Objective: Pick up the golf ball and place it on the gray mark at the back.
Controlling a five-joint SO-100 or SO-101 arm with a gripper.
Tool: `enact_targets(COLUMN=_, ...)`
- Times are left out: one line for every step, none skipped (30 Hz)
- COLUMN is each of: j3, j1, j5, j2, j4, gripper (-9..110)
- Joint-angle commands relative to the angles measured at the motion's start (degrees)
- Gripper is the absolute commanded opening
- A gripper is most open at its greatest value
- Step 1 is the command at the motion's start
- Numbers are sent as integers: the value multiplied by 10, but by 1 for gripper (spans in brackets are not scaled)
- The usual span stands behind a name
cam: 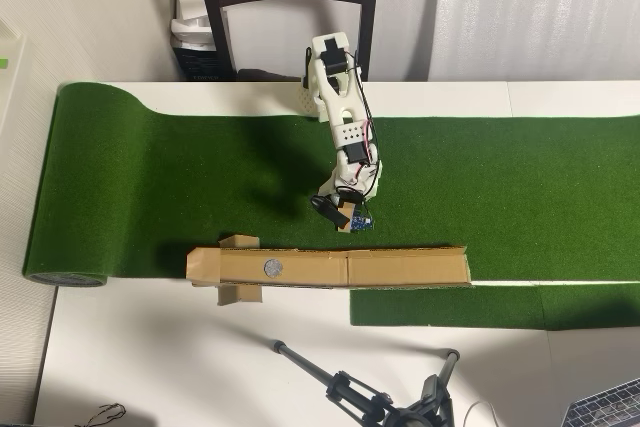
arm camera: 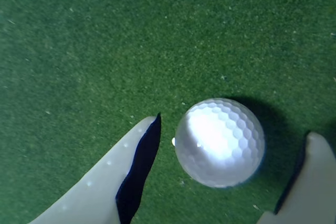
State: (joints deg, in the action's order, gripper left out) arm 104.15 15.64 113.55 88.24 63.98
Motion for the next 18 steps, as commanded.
enact_targets(j3=-47, j1=16, j5=-4, j2=11, j4=0, gripper=43)
enact_targets(j3=-45, j1=17, j5=-6, j2=11, j4=1, gripper=43)
enact_targets(j3=-43, j1=20, j5=-13, j2=11, j4=1, gripper=43)
enact_targets(j3=-44, j1=21, j5=-18, j2=11, j4=1, gripper=43)
enact_targets(j3=-45, j1=21, j5=-19, j2=11, j4=1, gripper=43)
enact_targets(j3=-44, j1=21, j5=-20, j2=11, j4=1, gripper=43)
enact_targets(j3=-43, j1=21, j5=-20, j2=11, j4=1, gripper=43)
enact_targets(j3=-42, j1=21, j5=-20, j2=11, j4=1, gripper=43)
enact_targets(j3=-42, j1=21, j5=-20, j2=11, j4=1, gripper=43)
enact_targets(j3=-41, j1=22, j5=-20, j2=10, j4=2, gripper=43)
enact_targets(j3=-41, j1=22, j5=-20, j2=10, j4=4, gripper=43)
enact_targets(j3=-41, j1=22, j5=-20, j2=10, j4=13, gripper=43)
enact_targets(j3=-41, j1=22, j5=-20, j2=7, j4=25, gripper=43)
enact_targets(j3=-41, j1=22, j5=-20, j2=0, j4=36, gripper=43)
enact_targets(j3=-47, j1=22, j5=-20, j2=-16, j4=46, gripper=43)
enact_targets(j3=-47, j1=22, j5=-20, j2=-21, j4=46, gripper=43)
enact_targets(j3=-47, j1=22, j5=-20, j2=-28, j4=47, gripper=43)
enact_targets(j3=-46, j1=22, j5=-20, j2=-38, j4=47, gripper=43)
